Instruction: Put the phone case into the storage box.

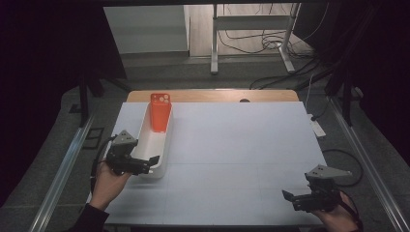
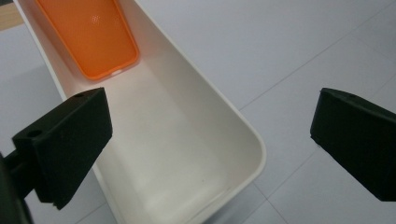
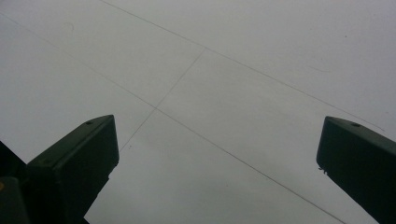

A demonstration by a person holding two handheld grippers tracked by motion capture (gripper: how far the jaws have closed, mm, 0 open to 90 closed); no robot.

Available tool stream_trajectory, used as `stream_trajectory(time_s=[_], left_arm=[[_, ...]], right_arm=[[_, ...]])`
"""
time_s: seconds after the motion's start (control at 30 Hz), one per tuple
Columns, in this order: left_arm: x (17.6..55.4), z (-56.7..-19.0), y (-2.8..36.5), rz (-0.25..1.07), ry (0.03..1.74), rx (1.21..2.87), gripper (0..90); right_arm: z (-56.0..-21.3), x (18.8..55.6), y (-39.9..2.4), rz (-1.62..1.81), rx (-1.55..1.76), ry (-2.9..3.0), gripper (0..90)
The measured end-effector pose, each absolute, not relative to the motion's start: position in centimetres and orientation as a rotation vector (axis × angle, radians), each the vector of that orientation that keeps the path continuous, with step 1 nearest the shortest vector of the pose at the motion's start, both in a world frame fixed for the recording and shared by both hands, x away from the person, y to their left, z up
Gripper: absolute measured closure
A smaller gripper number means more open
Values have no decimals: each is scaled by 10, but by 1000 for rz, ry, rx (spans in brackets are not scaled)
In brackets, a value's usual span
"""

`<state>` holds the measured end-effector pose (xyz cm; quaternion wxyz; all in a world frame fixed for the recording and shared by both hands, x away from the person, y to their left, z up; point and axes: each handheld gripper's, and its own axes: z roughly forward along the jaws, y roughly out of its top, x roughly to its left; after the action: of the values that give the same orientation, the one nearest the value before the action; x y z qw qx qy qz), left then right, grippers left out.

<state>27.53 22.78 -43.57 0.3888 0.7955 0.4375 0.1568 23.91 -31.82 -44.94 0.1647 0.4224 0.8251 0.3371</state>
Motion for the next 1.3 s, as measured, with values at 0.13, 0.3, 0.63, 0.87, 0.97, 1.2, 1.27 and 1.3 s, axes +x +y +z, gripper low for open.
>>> stream_trajectory(time_s=[0.13, 0.3, 0.63, 0.87, 0.97, 1.2, 1.27, 1.3], left_arm=[[267, -436, 229, 406, 1109, 2016, 0], [256, -437, 230, 428, 1104, 2016, 0], [237, -440, 234, 440, 1113, 2014, 0], [222, -443, 239, 436, 1118, 1994, 0], [218, -444, 240, 437, 1120, 1988, 0], [204, -450, 245, 449, 1136, 1986, 0], [202, -451, 246, 450, 1142, 1982, 0], [200, -452, 247, 453, 1146, 1981, 0]], right_arm=[[-449, 239, -318, 960, 1207, 2351, 0], [-449, 239, -318, 960, 1208, 2351, 0], [-449, 239, -319, 958, 1211, 2349, 0], [-449, 239, -319, 957, 1213, 2350, 0], [-449, 240, -319, 957, 1213, 2350, 0], [-449, 240, -319, 956, 1213, 2351, 0], [-450, 240, -319, 956, 1213, 2352, 0], [-450, 240, -319, 956, 1213, 2352, 0]])
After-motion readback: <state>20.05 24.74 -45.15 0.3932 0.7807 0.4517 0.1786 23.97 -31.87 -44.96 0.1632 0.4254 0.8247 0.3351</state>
